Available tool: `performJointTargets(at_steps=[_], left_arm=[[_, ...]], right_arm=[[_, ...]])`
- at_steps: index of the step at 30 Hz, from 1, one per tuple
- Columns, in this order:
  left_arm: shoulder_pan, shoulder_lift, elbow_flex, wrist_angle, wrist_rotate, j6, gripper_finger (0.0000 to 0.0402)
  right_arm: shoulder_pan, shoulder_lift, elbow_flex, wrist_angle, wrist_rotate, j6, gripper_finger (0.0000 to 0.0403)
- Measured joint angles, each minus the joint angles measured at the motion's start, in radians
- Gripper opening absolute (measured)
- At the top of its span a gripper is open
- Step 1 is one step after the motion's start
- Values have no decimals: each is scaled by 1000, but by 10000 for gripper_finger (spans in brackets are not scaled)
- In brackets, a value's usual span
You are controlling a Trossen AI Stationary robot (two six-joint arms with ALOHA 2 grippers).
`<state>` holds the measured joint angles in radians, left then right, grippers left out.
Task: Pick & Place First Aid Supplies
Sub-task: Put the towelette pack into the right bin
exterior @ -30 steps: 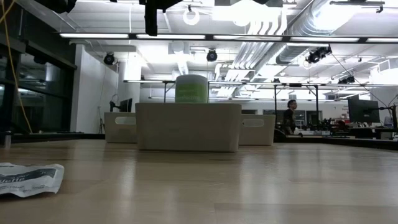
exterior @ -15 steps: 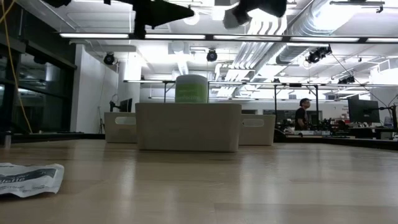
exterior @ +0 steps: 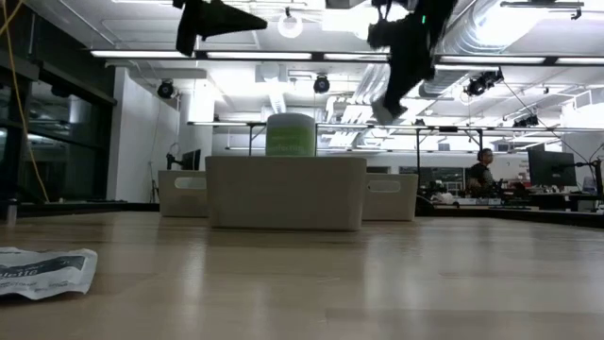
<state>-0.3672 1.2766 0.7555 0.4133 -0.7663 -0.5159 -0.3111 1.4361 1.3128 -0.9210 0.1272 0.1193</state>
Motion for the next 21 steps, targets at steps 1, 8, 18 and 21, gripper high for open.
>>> performJointTargets(at_steps=[1,8,18,21], left_arm=[[0,0,0,-16,8,-28,223],[0,9,0,-31,55,-131,223],[0,8,0,-20,15,-199,223],[0,8,0,-20,-13,-201,223]], right_arm=[[-42,0,-24,33,-28,-23,0],[-313,0,-197,293,-248,-98,0],[-463,0,-406,680,-413,-41,0],[-461,4,-453,764,-424,-19,0]])
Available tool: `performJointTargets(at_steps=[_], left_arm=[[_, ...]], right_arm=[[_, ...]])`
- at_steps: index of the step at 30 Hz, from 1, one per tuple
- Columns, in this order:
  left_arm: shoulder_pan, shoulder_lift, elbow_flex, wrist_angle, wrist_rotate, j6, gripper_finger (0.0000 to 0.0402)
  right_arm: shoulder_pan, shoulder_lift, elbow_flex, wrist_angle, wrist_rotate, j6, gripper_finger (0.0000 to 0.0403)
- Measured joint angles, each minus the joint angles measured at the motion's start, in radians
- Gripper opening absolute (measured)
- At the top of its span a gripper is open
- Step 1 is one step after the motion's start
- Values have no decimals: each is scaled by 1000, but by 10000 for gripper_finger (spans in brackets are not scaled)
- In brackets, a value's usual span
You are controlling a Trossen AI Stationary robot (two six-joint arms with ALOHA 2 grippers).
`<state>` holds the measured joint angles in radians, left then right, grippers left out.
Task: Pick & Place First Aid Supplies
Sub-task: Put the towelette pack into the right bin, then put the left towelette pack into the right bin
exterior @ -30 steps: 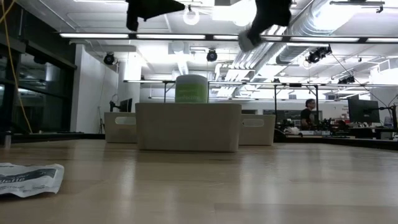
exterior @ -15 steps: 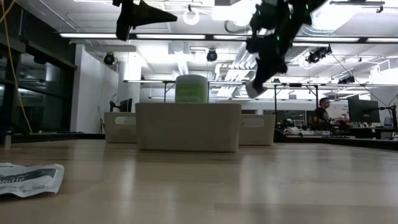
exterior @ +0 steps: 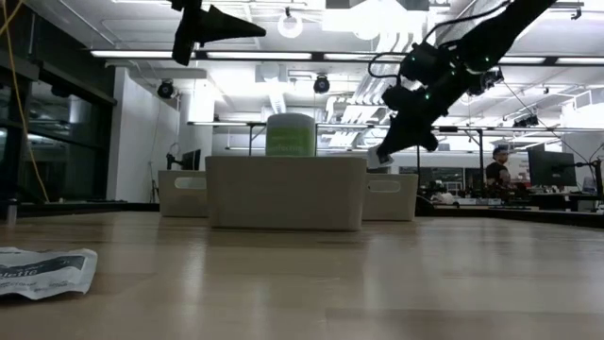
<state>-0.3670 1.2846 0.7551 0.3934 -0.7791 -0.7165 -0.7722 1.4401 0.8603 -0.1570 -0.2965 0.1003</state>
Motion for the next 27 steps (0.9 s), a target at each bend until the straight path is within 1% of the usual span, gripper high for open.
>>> performJointTargets(at_steps=[5,9,12,15,18,19,22,27], left_arm=[[0,0,0,0,-30,0,223],[0,0,0,-7,-31,-23,223],[0,0,0,-8,-24,-26,223],[0,0,0,-8,-19,-29,223],[0,0,0,-25,-14,-53,223],[0,0,0,-44,-6,-72,223],[0,0,0,-129,61,-153,223],[0,0,0,-310,221,-344,223]], right_arm=[[0,19,-66,96,-1,43,2],[0,20,-113,150,-2,57,18],[0,20,-125,146,-3,56,44],[0,20,-124,154,-23,61,82],[0,20,-124,171,-62,103,122],[0,20,-124,172,-72,115,134],[0,4,-124,169,-111,135,161],[0,-64,-124,159,-161,139,173]])
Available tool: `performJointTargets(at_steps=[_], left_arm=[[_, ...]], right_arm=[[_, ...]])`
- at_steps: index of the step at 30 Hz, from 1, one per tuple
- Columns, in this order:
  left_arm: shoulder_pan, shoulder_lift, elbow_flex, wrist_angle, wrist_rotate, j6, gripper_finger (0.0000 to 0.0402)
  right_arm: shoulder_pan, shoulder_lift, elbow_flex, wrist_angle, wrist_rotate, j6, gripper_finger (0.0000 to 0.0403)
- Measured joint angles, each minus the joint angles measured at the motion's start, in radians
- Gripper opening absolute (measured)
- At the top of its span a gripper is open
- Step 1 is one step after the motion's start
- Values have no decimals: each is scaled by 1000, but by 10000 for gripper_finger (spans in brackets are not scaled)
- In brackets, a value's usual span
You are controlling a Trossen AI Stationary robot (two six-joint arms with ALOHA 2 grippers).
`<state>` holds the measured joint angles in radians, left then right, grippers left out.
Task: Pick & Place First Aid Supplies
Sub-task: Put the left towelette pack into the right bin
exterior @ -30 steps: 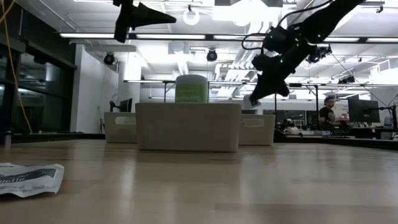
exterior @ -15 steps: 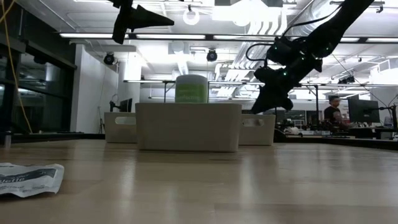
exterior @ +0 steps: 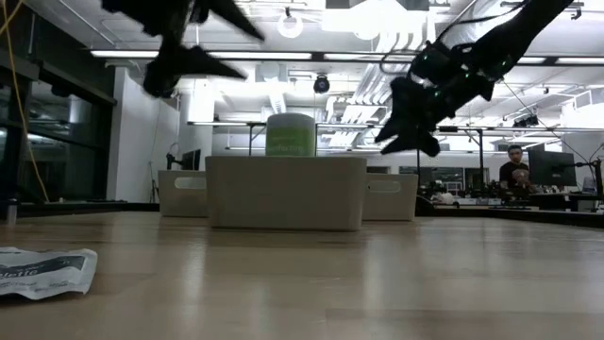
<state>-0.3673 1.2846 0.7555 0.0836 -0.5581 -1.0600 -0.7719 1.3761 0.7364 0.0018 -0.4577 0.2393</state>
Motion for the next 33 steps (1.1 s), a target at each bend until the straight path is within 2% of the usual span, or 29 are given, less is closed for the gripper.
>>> performJointTargets(at_steps=[5,10,14,21,27,33], left_arm=[[-32,-8,0,-223,160,-177,223],[-111,-20,0,-421,233,-391,223],[-208,-20,7,-561,241,-595,223],[-351,-20,69,-839,337,-974,223],[-409,-2,74,-880,500,-1066,223],[-457,16,74,-914,464,-1068,223]], right_arm=[[3,-118,0,-29,-38,20,174],[48,-247,1,-80,-37,32,174],[115,-333,1,-110,3,64,174],[259,-419,1,-136,133,128,174],[375,-422,1,-136,246,158,174],[474,-421,1,-132,338,205,174]])
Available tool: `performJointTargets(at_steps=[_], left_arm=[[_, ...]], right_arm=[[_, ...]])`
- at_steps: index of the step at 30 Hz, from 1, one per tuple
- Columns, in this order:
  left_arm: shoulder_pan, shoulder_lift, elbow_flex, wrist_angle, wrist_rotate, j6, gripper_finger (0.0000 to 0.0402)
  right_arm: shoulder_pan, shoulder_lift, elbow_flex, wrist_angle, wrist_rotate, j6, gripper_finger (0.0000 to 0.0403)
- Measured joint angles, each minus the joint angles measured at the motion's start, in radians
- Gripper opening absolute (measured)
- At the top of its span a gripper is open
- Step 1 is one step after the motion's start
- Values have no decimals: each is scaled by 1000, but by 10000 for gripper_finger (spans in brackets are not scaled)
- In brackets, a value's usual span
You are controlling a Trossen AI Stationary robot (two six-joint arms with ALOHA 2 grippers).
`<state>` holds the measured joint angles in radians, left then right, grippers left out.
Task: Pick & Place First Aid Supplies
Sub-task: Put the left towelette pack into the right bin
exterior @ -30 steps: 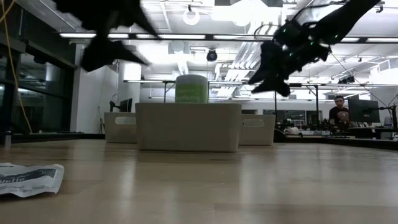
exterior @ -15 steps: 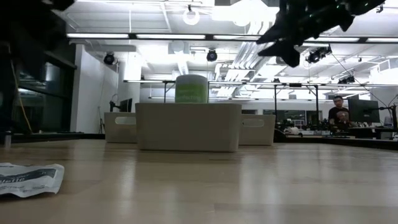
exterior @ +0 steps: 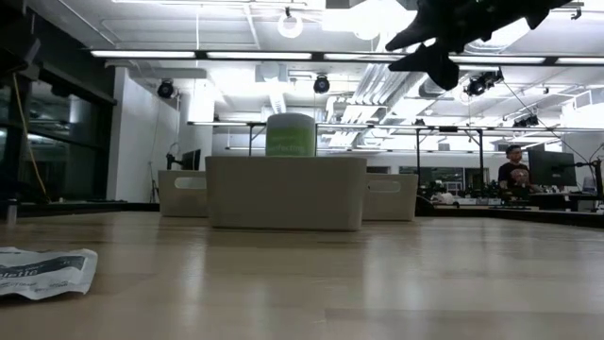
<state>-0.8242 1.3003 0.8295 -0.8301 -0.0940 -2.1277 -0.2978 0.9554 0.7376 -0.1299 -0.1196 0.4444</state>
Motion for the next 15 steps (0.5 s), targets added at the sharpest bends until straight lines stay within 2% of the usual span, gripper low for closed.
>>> performJointTargets(at_steps=[6,15], left_arm=[[-59,0,-17,-7,-4,-14,223],[-134,-2,-173,232,-35,-77,190]], right_arm=[[78,0,0,1,48,40,174],[184,0,0,0,132,73,174]])
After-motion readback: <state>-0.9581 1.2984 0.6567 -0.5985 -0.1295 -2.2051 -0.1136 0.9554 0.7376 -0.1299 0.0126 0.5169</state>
